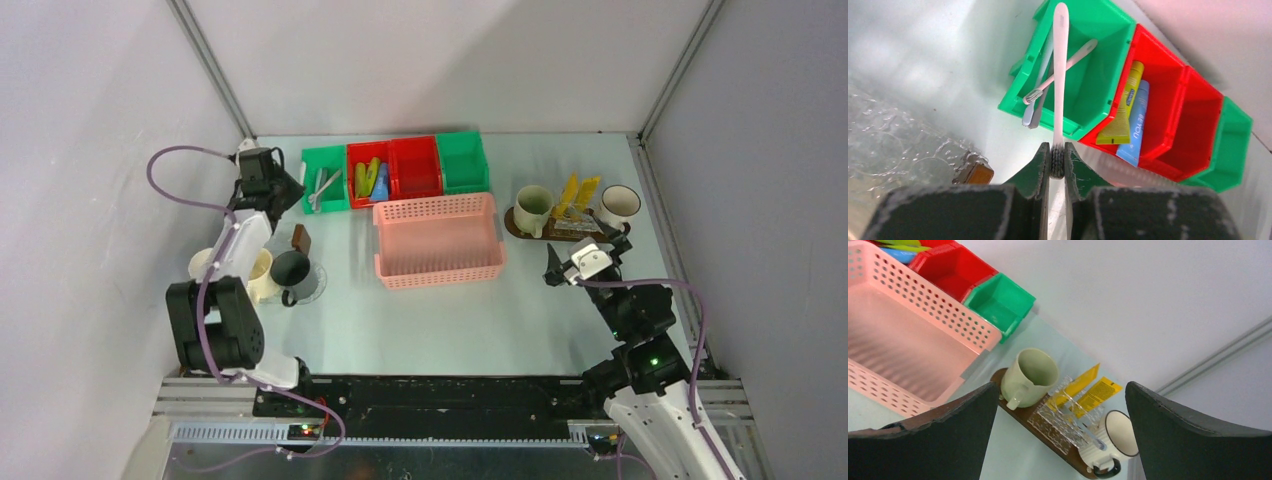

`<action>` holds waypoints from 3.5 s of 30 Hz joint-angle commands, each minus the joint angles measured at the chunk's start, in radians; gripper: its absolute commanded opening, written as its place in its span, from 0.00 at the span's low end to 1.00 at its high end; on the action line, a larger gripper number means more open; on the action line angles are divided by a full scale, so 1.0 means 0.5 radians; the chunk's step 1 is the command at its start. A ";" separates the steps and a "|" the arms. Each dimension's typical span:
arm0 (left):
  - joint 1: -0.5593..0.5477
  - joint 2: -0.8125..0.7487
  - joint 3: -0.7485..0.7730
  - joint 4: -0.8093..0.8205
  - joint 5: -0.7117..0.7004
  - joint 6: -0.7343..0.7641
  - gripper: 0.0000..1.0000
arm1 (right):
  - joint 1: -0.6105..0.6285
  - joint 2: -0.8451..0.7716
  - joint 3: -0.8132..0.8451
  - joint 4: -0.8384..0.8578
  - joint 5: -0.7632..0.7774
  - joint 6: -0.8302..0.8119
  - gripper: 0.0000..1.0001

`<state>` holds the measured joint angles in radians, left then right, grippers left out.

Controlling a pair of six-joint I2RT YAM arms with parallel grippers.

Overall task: Prepare toiletry sets of a toothbrush and toothpaste on the tray
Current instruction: Pick up the toothbrush from the storage box.

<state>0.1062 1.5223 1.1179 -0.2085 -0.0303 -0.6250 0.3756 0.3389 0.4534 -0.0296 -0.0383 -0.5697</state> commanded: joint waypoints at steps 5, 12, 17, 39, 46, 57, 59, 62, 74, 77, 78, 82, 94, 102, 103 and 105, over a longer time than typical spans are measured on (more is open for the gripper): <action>-0.033 -0.469 -0.078 -0.078 -0.021 0.213 0.00 | 0.013 0.134 0.197 0.135 -0.273 0.281 0.99; -0.173 -0.781 -0.152 -0.193 0.042 0.356 0.00 | 0.034 0.381 0.402 0.101 -0.288 0.652 0.99; -0.382 -1.007 -0.208 -0.218 0.115 0.434 0.00 | 0.126 0.463 0.431 0.174 -0.307 0.753 0.99; -1.355 -1.194 -0.314 0.031 -0.149 0.295 0.00 | 0.940 1.013 0.517 0.854 0.521 1.127 0.92; -1.591 -1.085 -0.366 0.266 -0.182 0.108 0.00 | 1.007 1.128 0.587 0.846 0.822 1.827 0.84; -1.870 -0.905 -0.281 0.288 -0.224 0.060 0.00 | 1.060 1.293 0.735 0.506 1.088 2.611 0.66; -1.900 -0.901 -0.285 0.293 -0.239 0.032 0.00 | 1.060 1.316 0.760 0.406 1.120 2.716 0.56; -1.941 -0.898 -0.287 0.298 -0.277 0.017 0.00 | 1.064 1.355 0.807 0.256 1.142 2.865 0.49; -2.021 -0.917 -0.325 0.319 -0.314 -0.022 0.00 | 1.070 1.447 0.820 0.106 1.116 3.125 0.46; -2.031 -0.910 -0.332 0.332 -0.294 -0.032 0.00 | 1.071 1.463 0.820 0.122 1.102 3.151 0.45; -2.037 -0.906 -0.333 0.338 -0.290 -0.035 0.00 | 1.071 1.470 0.819 0.132 1.100 3.155 0.45; -2.048 -0.894 -0.333 0.348 -0.268 -0.040 0.00 | 1.067 1.480 0.820 0.150 1.097 3.170 0.44; -2.048 -0.860 -0.319 0.303 -0.215 -0.051 0.00 | 1.034 1.481 0.820 0.239 1.037 3.103 0.45; -2.049 -0.851 -0.312 0.340 -0.151 -0.026 0.00 | 0.970 1.505 0.820 0.203 0.935 3.156 0.44; -2.049 -0.853 -0.317 0.356 -0.139 -0.025 0.00 | 0.965 1.509 0.820 0.197 0.923 3.175 0.44; -2.051 -0.854 -0.323 0.388 -0.113 -0.021 0.00 | 0.959 1.521 0.820 0.190 0.909 3.199 0.43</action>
<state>-0.9108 1.1000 0.9413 -0.0799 -0.1207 -0.6319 0.8654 1.0870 0.8223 0.0475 0.4362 0.9939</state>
